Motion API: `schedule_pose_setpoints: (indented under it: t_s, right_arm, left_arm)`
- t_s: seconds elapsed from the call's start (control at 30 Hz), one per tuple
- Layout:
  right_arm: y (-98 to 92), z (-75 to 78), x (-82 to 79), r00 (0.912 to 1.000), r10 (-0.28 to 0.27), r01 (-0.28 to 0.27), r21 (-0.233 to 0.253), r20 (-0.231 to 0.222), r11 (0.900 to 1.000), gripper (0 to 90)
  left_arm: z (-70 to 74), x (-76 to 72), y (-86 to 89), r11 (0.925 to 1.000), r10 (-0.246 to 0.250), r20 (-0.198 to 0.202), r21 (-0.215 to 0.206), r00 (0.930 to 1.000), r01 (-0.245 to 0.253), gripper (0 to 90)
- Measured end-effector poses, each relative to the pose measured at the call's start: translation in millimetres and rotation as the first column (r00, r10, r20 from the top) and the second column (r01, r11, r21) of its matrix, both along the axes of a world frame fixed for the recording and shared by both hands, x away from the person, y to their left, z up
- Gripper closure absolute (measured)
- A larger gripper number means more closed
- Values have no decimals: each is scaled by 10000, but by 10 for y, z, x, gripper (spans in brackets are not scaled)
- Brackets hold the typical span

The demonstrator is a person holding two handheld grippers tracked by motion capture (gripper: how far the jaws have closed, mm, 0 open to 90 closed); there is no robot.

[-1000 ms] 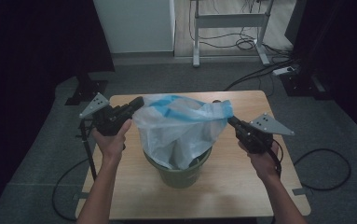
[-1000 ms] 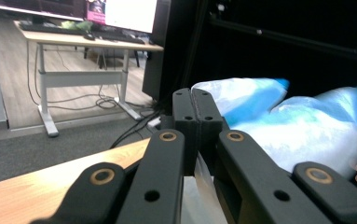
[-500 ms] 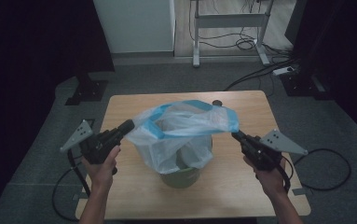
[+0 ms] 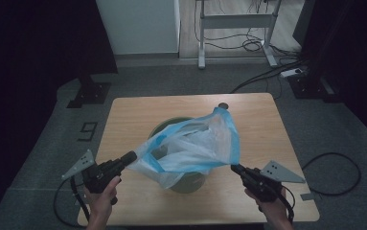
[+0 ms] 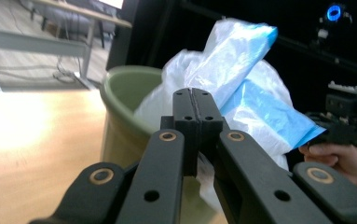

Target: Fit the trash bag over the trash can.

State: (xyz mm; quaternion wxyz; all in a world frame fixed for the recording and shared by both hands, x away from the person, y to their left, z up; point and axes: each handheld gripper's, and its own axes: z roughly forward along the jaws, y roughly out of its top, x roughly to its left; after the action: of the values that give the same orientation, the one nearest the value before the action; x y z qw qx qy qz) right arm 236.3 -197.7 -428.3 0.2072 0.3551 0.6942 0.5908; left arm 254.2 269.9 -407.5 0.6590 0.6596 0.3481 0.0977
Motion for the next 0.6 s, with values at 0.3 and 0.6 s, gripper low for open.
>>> schedule_pose_setpoints:
  t_s: [0.3,0.6]
  right_arm:
    - [-14,-295,-49,9965,246,-280,-417,-798,9987,892]
    - [25,-430,215,9895,75,-188,-765,-1445,9969,892]
  left_arm:
    - [-300,34,-47,9973,-492,-880,501,9949,538,892]
    - [-348,108,-207,9933,-539,-1116,953,9923,647,881]
